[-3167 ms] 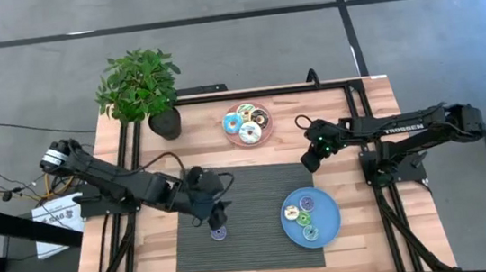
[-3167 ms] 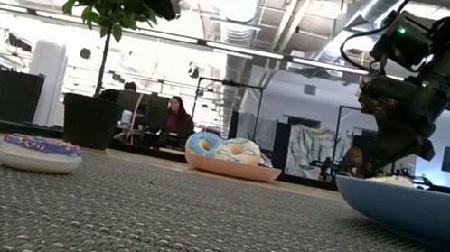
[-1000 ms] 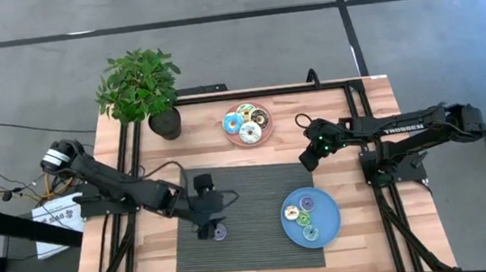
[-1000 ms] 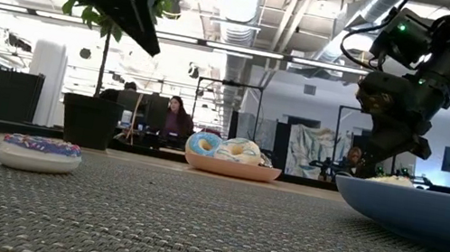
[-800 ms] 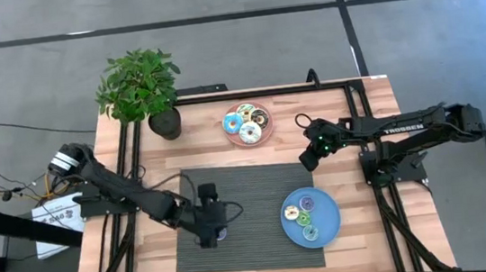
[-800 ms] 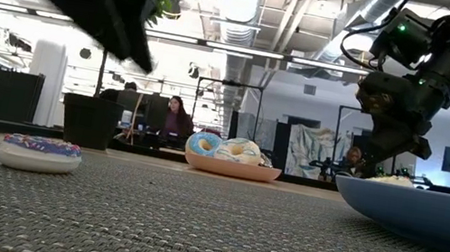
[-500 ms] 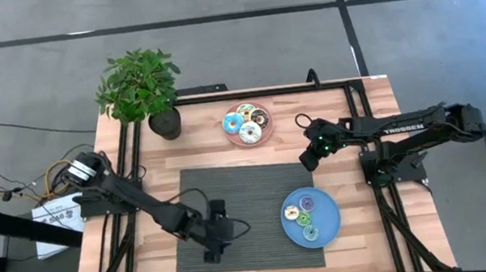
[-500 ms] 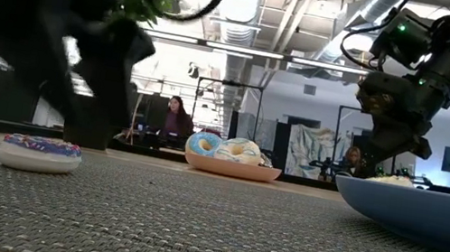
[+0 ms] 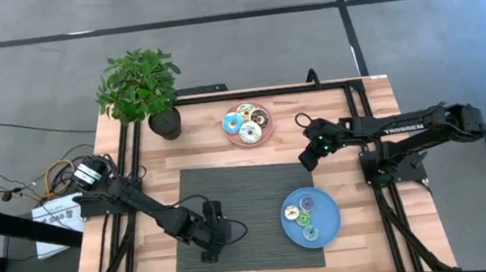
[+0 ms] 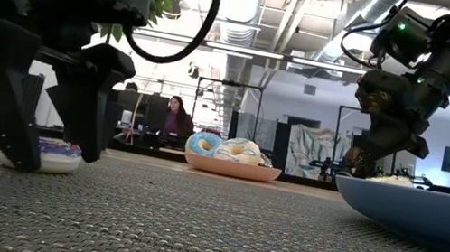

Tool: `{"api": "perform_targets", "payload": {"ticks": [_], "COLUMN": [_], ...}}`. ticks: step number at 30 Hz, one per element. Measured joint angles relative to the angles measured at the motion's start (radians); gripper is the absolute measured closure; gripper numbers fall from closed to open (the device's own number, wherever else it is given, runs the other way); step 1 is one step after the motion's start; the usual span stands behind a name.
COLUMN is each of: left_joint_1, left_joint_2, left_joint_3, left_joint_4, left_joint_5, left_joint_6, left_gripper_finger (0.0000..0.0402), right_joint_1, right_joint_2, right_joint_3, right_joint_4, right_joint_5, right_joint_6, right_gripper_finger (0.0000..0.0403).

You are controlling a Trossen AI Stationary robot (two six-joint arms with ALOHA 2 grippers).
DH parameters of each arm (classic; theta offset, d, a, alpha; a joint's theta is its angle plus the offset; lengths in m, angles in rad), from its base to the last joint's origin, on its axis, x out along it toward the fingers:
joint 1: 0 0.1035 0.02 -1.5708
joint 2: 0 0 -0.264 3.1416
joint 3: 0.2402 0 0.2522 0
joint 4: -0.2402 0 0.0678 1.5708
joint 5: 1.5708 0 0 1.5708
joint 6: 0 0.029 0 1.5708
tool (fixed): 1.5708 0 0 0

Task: Pick & Place donuts
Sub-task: Put the small dark blue donut on the blue plate

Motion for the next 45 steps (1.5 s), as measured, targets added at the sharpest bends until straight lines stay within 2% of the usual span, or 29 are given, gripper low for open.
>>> {"api": "perform_targets", "payload": {"ticks": [7,16,28,37,45], "left_joint_1": [0.0,0.0,0.002,0.018,0.071], "left_joint_2": [-0.002,-0.002,-0.002,-0.001,0.0], "left_joint_3": [0.0,0.0,0.0,0.016,0.108], "left_joint_4": [-0.064,-0.086,-0.083,-0.09,-0.092], "left_joint_5": [0.042,0.046,0.041,0.025,-0.038], "left_joint_6": [-0.024,-0.046,-0.05,-0.105,0.03], "left_gripper_finger": [0.0111,0.0112,0.0157,0.0166,0.0166], "right_joint_1": [0.0,0.0,0.0,0.0,0.0], "right_joint_2": [0.0,0.0,0.0,0.0,0.0], "right_joint_3": [0.0,0.0,0.0,0.0,0.0], "right_joint_4": [0.005,0.005,0.004,0.003,0.002], "right_joint_5": [0.0,0.028,0.03,0.03,0.03], "right_joint_6": [0.0,0.0,-0.001,-0.001,-0.002], "right_gripper_finger": [0.0402,0.0402,0.0402,0.0402,0.0402]}}
